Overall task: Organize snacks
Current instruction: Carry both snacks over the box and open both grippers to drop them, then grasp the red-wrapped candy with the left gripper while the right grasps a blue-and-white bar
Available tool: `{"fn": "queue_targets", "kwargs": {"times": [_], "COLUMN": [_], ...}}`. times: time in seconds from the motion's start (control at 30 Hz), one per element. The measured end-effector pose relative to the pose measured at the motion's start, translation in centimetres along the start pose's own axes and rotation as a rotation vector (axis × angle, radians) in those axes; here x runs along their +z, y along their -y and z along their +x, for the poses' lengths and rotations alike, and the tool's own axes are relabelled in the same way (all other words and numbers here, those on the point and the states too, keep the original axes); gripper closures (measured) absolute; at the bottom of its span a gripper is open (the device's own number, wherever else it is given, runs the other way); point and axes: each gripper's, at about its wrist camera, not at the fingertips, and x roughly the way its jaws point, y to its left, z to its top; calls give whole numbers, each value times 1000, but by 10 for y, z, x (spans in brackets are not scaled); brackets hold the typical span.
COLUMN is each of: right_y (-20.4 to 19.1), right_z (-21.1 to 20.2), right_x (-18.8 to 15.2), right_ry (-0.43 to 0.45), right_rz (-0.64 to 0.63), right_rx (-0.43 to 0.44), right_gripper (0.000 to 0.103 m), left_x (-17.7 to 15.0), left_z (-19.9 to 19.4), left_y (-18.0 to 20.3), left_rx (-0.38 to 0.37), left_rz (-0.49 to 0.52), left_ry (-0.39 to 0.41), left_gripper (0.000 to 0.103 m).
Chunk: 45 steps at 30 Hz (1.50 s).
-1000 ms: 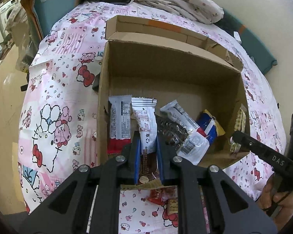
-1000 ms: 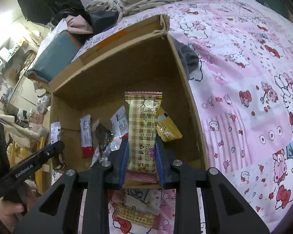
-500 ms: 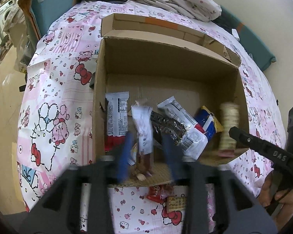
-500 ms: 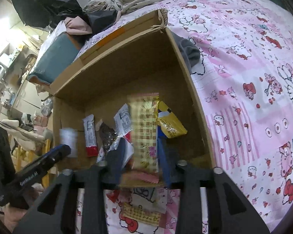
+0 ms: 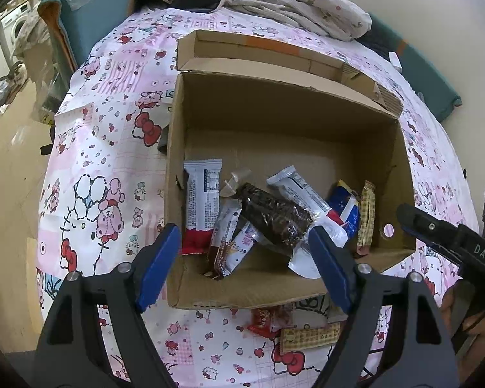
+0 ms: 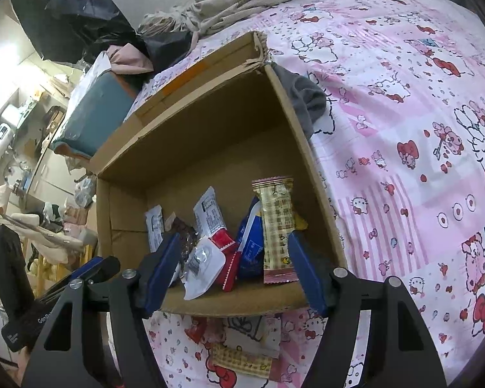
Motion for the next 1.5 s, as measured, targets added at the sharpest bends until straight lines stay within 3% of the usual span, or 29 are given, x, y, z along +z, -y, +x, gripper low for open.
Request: {"fn": "queue_targets", "kwargs": {"times": [0.27, 0.37, 0.6, 0.77, 0.9, 1.13, 1.27, 1.3, 1.47, 1.5], "right_y": [3, 1, -10, 2, 12, 30, 30, 29, 17, 14], "right_z": [-11, -14, -30, -28, -15, 12, 26, 31, 53, 59], "right_x": [-9, -15, -38, -58, -65, -70, -70, -70, -71, -72], "right_ry": [1, -19, -32, -102, -176, -271, -301, -312, -366, -376], "right_rz": [25, 44, -13, 38, 73, 149, 129, 119, 41, 23], "right_rx": [-3, 24, -10, -22, -43, -81, -114, -119, -165, -181], "right_gripper": [32, 32, 32, 32, 32, 32, 32, 33, 43, 45], "left_x": [-6, -13, -42, -68, -86, -97, -94, -92, -87, -87], "left_z": [-12, -16, -26, -25, 1, 53, 65, 65, 73, 76], "left_y": [-4, -5, -8, -7, 5, 26, 30, 30, 35, 36], "left_rx": [23, 33, -1, -24, -41, 12, 16, 9, -14, -16], "left_rz": [-6, 6, 2, -12, 18, 133, 149, 151, 167, 169], "left_ry": [19, 0, -51, -106, -224, -307, -299, -292, -282, -289], "left_gripper": [24, 24, 24, 26, 38, 56, 59, 63, 70, 78]}}
